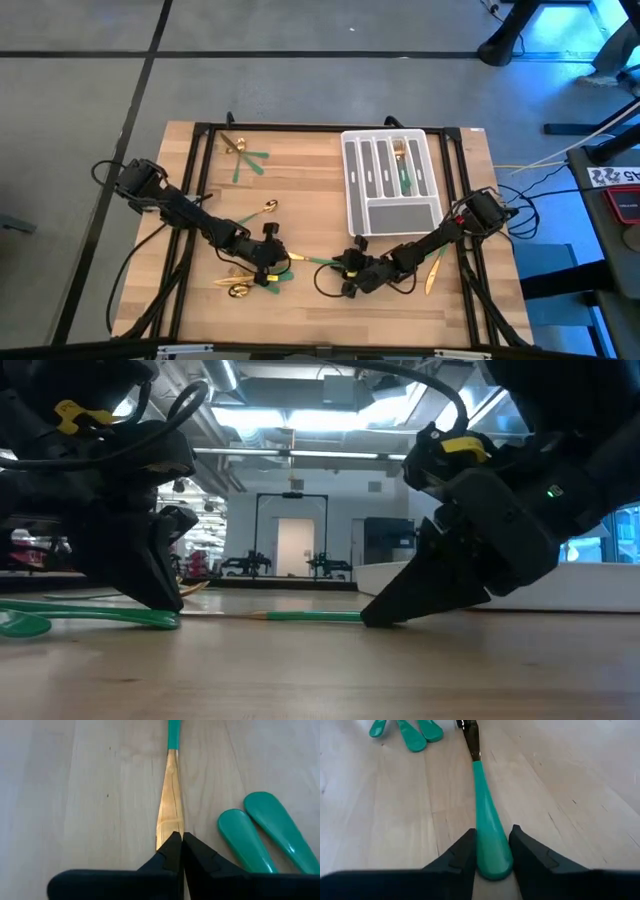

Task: Sort silverware
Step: Put the green knife into the silverware tray

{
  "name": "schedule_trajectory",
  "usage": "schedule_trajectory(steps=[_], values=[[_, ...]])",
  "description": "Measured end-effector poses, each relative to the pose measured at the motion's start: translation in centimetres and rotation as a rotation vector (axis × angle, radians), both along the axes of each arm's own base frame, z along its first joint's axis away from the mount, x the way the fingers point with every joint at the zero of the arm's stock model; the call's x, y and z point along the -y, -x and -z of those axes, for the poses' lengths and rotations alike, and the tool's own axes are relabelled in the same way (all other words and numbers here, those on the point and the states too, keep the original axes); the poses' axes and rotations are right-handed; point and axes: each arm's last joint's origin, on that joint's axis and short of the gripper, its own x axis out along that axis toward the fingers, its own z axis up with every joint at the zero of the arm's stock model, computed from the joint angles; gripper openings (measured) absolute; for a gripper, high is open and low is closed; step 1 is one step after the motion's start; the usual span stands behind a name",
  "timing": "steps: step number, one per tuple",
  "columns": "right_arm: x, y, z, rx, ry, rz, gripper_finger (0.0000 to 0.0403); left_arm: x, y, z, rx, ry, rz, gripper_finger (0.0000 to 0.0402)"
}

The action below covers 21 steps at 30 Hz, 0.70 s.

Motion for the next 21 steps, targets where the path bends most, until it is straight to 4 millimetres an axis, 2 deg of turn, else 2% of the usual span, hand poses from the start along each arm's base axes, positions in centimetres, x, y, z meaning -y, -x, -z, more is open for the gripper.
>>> schedule_trajectory(steps=[2,6,12,16,21], values=[[0.0,0.1,0.3,0.0,0.004,0.001,0.0088,0.2,0.0,-0.4,0.024,-0.021,0.008,0.0003],[0.0,0.1,0.5,0.013,0.002,0.021,0.0081,0.7,0.0,-1.8,0.082,-0.046,0.037,0.0003],[-0.1,0.1,0.5,0.037,-0.014,0.06,0.0047,1.1,0.5,-3.1,0.113,-0.062,0.077,0.0026],[-0.6,0.4,0.6,0.054,0.007,0.064,0.0044,1.2,0.9,-3.3,0.112,-0.074,0.098,0.0074],[-1.1,0.7,0.7,0.066,0.025,0.066,0.0044,0.4,0.2,-2.9,0.124,-0.099,0.03,0.0153]])
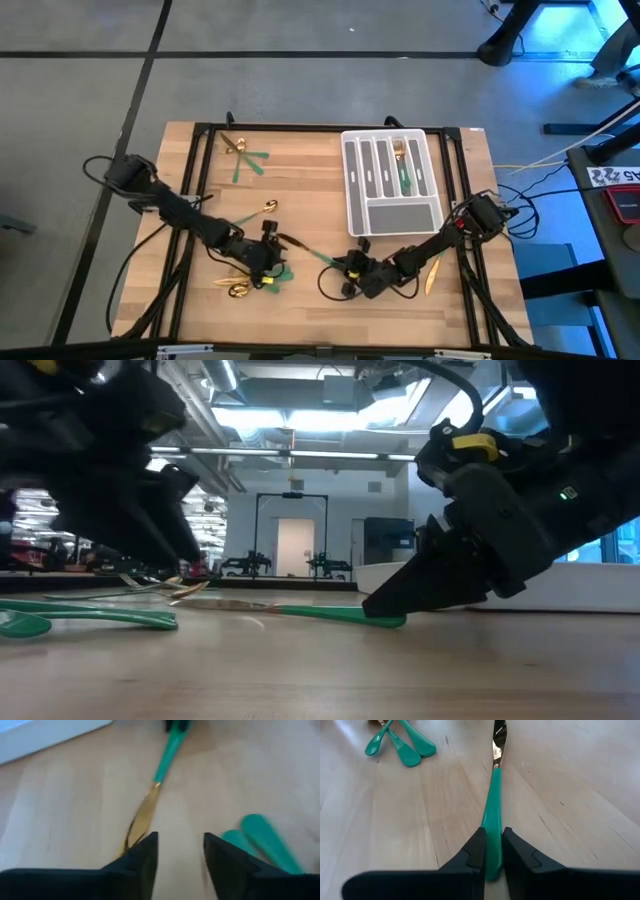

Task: Sort silverware
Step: Put the green knife into the silverware tray

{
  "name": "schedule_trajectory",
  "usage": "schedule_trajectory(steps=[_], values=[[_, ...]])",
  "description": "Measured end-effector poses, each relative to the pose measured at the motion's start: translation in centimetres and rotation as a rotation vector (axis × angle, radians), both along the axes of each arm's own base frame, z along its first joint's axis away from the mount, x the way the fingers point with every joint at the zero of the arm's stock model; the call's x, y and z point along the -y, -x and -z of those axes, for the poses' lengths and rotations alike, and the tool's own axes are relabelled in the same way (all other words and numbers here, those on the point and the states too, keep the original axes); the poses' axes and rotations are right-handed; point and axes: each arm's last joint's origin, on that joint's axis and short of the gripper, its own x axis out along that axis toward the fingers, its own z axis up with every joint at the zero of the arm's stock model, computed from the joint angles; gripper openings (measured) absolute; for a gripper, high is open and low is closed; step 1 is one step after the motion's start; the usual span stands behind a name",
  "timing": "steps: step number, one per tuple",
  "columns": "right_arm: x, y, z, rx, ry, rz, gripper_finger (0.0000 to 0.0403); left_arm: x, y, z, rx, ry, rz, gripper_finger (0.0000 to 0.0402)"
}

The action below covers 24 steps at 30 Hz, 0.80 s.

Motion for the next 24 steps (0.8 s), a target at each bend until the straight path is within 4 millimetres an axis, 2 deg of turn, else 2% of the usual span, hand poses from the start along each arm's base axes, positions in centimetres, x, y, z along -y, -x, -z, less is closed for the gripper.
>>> schedule_trajectory(steps=[5,9,12,17,24], values=[[0.0,0.0,0.0,0.007,0.01,0.001,0.0044,-2.2,-1.1,1.2,-0.031,-0.01,-0.111,0.0206],[0.0,0.0,0.0,0.005,0.019,-0.006,0.0044,-4.2,-1.8,2.1,-0.079,-0.023,-0.158,0.0216],[0.0,0.0,0.0,0.004,0.022,-0.008,0.0044,-5.3,-2.2,2.3,-0.112,0.054,-0.124,0.0216],[0.0,0.0,0.0,0.004,0.025,-0.008,0.0044,-6.3,-2.4,2.4,-0.168,0.183,-0.016,0.0195],[0.0,0.1,0.0,0.005,0.036,-0.006,0.0044,-6.4,-2.2,2.5,-0.215,0.192,0.06,0.0138]])
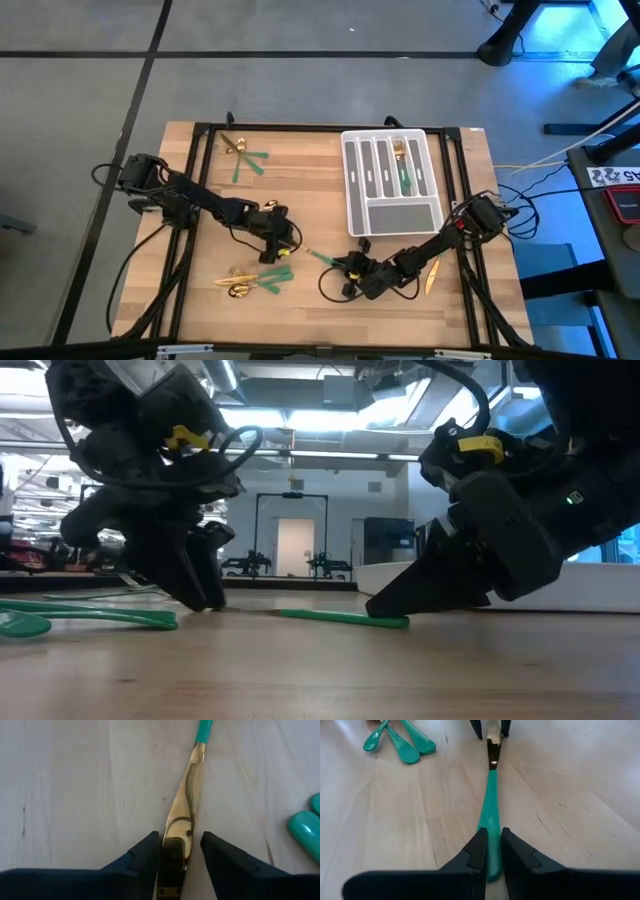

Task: Sort silverware
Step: Put the green knife into the silverware tray

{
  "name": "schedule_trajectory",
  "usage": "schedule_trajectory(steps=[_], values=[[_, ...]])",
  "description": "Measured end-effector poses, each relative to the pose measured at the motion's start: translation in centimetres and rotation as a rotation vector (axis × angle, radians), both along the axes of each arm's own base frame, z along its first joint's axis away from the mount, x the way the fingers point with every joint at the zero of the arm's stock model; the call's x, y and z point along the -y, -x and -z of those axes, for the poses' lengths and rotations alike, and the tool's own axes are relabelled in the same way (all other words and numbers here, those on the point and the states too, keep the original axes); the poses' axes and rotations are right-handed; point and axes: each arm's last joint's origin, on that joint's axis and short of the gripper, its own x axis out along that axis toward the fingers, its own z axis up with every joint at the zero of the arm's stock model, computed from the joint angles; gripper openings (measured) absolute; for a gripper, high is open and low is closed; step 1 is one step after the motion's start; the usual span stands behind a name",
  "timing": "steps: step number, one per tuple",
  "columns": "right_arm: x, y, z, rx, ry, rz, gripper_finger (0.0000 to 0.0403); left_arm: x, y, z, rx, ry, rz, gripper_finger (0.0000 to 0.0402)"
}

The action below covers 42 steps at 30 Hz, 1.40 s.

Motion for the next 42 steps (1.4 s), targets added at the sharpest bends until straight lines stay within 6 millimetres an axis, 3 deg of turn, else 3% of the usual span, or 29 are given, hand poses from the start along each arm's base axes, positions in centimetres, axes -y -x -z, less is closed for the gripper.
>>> schedule_trajectory(steps=[8,15,34,38,42], values=[[0.0,0.0,0.0,0.0,0.01,0.004,0.0044,0.1,-0.1,1.4,-0.055,-0.006,0.026,0.0087],[0.1,0.0,0.0,0.002,0.015,0.008,0.0045,0.1,0.0,1.0,-0.038,-0.016,0.009,0.0066],[0.0,-0.2,-0.1,0.05,0.063,-0.018,0.0047,3.1,1.0,-0.3,0.039,-0.153,0.016,0.0062],[-0.4,-0.9,-0.6,0.078,0.112,-0.038,0.0064,3.4,1.1,-0.4,0.046,-0.164,0.022,0.0061],[-1.0,-1.9,-1.3,0.092,0.132,-0.063,0.0108,3.7,1.2,-0.4,0.053,-0.188,0.025,0.0063]])
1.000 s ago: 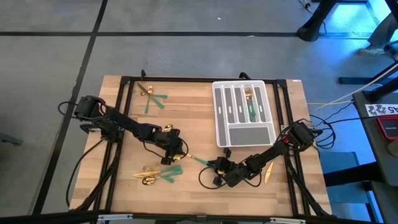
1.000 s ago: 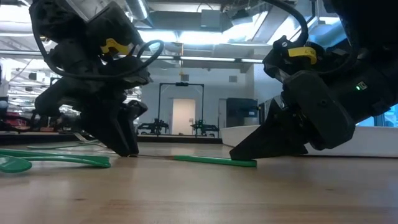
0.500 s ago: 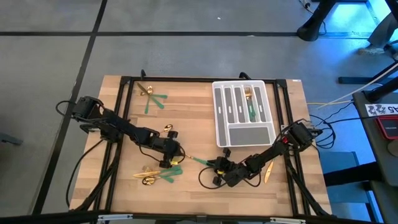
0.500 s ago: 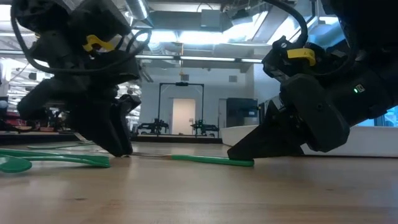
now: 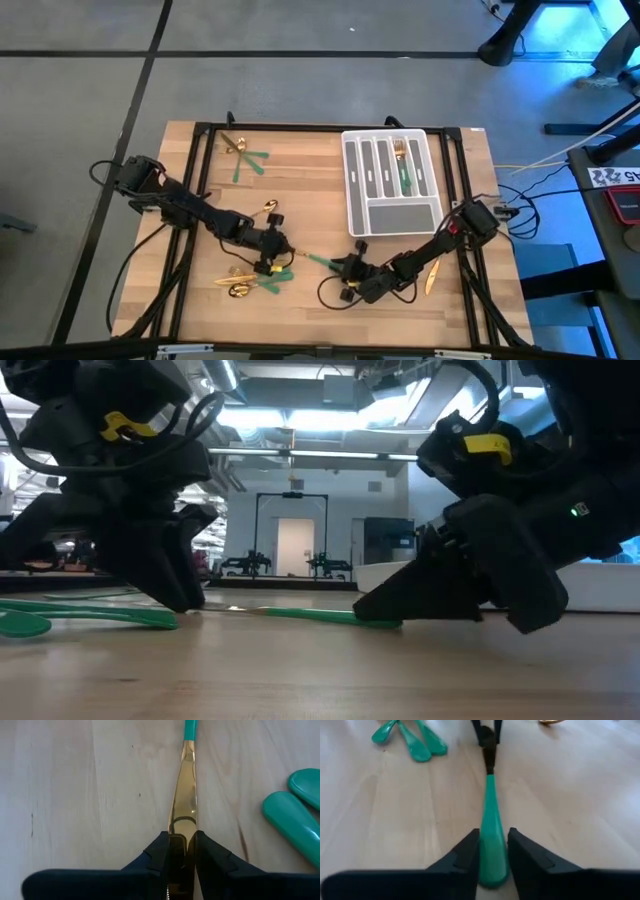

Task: Sort silverware
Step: Put the green knife into the silverware tray

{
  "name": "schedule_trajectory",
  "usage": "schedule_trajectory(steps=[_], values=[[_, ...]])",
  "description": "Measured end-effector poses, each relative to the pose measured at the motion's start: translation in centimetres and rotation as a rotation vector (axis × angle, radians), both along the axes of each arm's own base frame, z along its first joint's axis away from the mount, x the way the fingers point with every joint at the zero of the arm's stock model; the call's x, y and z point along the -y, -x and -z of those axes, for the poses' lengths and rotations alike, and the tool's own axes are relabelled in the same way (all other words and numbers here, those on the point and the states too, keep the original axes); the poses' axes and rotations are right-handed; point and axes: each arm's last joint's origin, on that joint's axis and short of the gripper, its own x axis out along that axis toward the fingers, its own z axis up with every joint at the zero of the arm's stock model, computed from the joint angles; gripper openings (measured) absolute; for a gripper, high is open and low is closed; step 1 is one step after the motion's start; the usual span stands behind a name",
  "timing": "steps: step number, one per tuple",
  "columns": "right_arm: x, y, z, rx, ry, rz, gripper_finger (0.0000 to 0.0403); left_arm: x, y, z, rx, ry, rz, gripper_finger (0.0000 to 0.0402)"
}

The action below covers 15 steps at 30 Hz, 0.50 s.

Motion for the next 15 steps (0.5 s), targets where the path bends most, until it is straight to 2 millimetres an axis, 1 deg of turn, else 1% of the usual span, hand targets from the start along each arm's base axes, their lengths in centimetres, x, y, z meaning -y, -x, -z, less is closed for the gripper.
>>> schedule_trajectory(steps=[4,8,11,15], values=[[-0.3,-1.3,-0.8,0.006,-0.013,-0.03,0.0156,0.4,0.1,0.0,0.007,-0.035,0.018,0.006],[0.1,-3.1,-1.7,-0.005,-0.072,-0.057,0.0194,0.8,0.3,0.0,0.015,-0.063,0.024,0.006],[0.9,-4.5,-2.4,-0.025,-0.138,-0.06,0.021,1.3,0.5,-0.1,0.024,-0.099,0.04,0.0064],[2.3,-6.1,-3.1,-0.044,-0.214,-0.025,0.0216,1.9,0.7,-0.1,0.041,-0.148,0.06,0.0055]])
